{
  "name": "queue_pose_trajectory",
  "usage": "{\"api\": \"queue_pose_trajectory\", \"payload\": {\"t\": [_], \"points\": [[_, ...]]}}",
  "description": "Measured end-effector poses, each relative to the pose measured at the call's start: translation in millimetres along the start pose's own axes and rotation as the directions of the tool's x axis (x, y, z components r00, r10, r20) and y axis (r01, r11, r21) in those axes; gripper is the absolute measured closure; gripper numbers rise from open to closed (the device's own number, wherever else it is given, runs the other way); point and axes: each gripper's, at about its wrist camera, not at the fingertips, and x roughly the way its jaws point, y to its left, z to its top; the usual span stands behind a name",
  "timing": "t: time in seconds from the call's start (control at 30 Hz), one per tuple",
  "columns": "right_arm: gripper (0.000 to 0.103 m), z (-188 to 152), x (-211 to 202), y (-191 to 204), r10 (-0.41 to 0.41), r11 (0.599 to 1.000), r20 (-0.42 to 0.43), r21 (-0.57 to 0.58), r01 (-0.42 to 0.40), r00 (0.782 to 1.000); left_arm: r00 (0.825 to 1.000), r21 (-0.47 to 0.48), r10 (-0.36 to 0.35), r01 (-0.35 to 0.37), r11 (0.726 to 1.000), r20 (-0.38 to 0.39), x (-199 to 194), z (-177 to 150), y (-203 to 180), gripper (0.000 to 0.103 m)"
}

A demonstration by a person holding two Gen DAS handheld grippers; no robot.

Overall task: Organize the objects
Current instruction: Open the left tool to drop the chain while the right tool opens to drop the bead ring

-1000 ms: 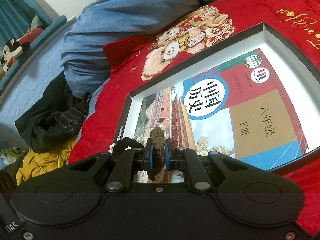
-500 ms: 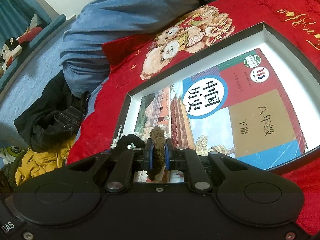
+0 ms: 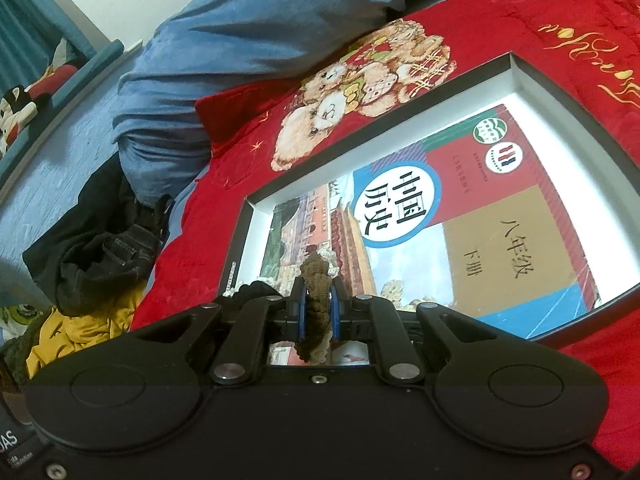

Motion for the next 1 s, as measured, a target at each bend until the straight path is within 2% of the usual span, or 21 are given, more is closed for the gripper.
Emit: {"api": "queue_pose_trajectory", "payload": {"t": [0.33, 0.4, 0.53, 0.63, 0.67, 0.73, 0.8, 1.0], "points": [[0.088, 0.2, 5.0, -1.4, -0.041, 0.999, -0.013, -0.015, 0.041, 0.999, 0.999, 0.039, 0.032, -0.033, 0.999, 0.024, -3.8, 4.2, -1.2, 0.021], [0.083, -0.1, 6.6, -1.7, -0.054, 0.998, -0.021, -0.021, 0.053, 0.998, 0.999, 0.034, 0.028, -0.029, 0.999, 0.016, -3.3, 6.0, 0.2, 0.02], [0.081, -0.5, 7.7, -0.9, -0.058, 0.998, -0.032, -0.025, 0.057, 0.998, 0.999, 0.011, 0.046, -0.046, 0.999, 0.027, -5.6, 10.7, 6.8, 0.02], [0.062, 0.8, 2.6, 4.6, -0.068, 0.996, -0.015, -0.057, 0.067, 0.998, 0.997, -0.016, 0.054, -0.053, 0.998, 0.05, -11.6, 16.2, 13.6, 0.02], [0.052, 1.4, -0.3, 6.1, -0.065, 0.996, -0.008, -0.063, 0.064, 0.998, 0.997, -0.017, 0.056, -0.055, 0.998, 0.058, -14.1, 18.2, 15.5, 0.02], [0.051, 3.2, -6.5, 8.5, -0.047, 0.996, 0.002, -0.071, 0.047, 0.999, 0.992, -0.004, 0.081, -0.081, 0.997, 0.096, -21.5, 22.9, 17.9, 0.02], [0.044, 4.8, -15.6, 11.9, -0.038, 0.996, 0.017, -0.081, 0.039, 0.999, 0.985, 0.006, 0.102, -0.104, 0.995, 0.139, -30.2, 27.9, 20.2, 0.02], [0.033, 10.4, -56.3, 19.0, -0.016, 0.996, 0.105, -0.087, 0.025, 0.994, 0.977, -0.03, 0.091, -0.087, 0.996, 0.193, -46.1, 38.4, 29.0, 0.019]]}}
